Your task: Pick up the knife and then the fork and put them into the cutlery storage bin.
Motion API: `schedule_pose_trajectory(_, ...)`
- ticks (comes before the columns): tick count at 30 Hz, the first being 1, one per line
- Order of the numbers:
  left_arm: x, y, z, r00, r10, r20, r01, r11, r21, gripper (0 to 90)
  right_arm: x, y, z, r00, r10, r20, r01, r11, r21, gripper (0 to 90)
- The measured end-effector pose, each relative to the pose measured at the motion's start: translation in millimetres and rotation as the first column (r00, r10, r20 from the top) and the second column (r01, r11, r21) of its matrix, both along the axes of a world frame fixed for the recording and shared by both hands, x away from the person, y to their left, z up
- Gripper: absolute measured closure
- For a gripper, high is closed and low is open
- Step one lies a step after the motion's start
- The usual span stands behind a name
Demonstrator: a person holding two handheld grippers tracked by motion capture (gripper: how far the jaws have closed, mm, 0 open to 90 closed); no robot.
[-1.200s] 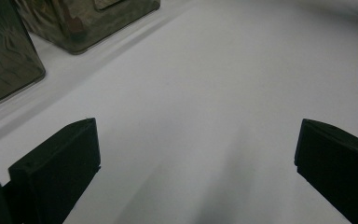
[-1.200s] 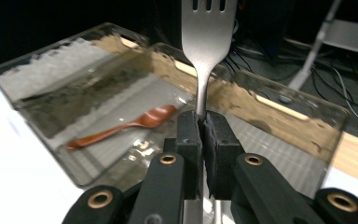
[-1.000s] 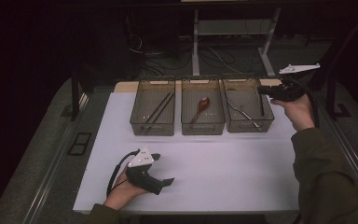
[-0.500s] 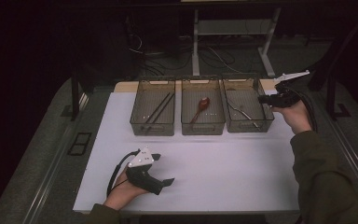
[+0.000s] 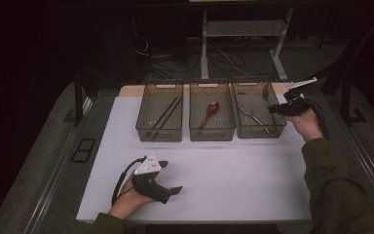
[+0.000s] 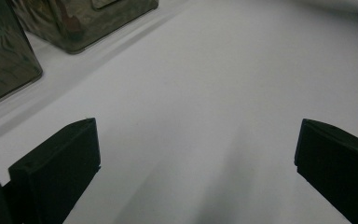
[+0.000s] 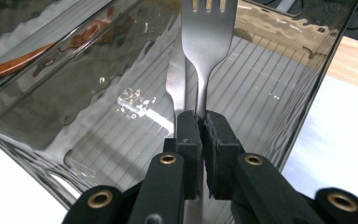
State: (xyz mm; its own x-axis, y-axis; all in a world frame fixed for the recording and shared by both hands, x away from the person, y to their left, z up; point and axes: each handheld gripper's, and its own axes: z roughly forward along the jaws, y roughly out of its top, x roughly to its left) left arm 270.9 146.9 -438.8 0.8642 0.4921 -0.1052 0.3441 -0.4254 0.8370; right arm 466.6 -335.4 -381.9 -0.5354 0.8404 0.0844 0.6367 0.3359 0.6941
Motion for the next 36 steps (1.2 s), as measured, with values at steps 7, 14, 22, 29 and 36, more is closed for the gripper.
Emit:
schedule_pose_trajectory(7,-0.1,-0.1,0.0,1.0,-0.001,0.0,0.001,1.0,0.002,0.0,3.1,4.1,-4.0,0.9999,-0.002,-0.011,0.002,1.0,-0.026,83.9)
schedule_pose_trajectory(14,-0.1,-0.1,-0.1,1.0,-0.002,-0.002,0.002,1.0,0.001,0.0,4.5,7.0,-4.8,0.9999,-0.011,-0.008,0.011,0.999,-0.037,67.5)
schedule_pose_trajectory(22,0.1,0.0,-0.1,1.0,-0.002,-0.003,0.002,1.0,0.004,0.0,0.3,5.1,-0.9,0.9997,0.0,-0.023,0.001,1.0,0.03,52.5)
schedule_pose_trajectory(29,0.3,0.4,-0.1,1.0,-0.002,-0.004,0.002,1.0,0.005,0.0,-9.2,7.6,3.5,0.9994,0.032,-0.015,-0.031,0.996,0.079,42.0)
schedule_pose_trajectory(36,1.6,1.0,-1.0,1.0,-0.002,-0.009,0.002,0.9999,0.012,0.0,-23.0,11.9,5.3,0.9982,0.043,0.042,-0.047,0.995,0.09,35.5)
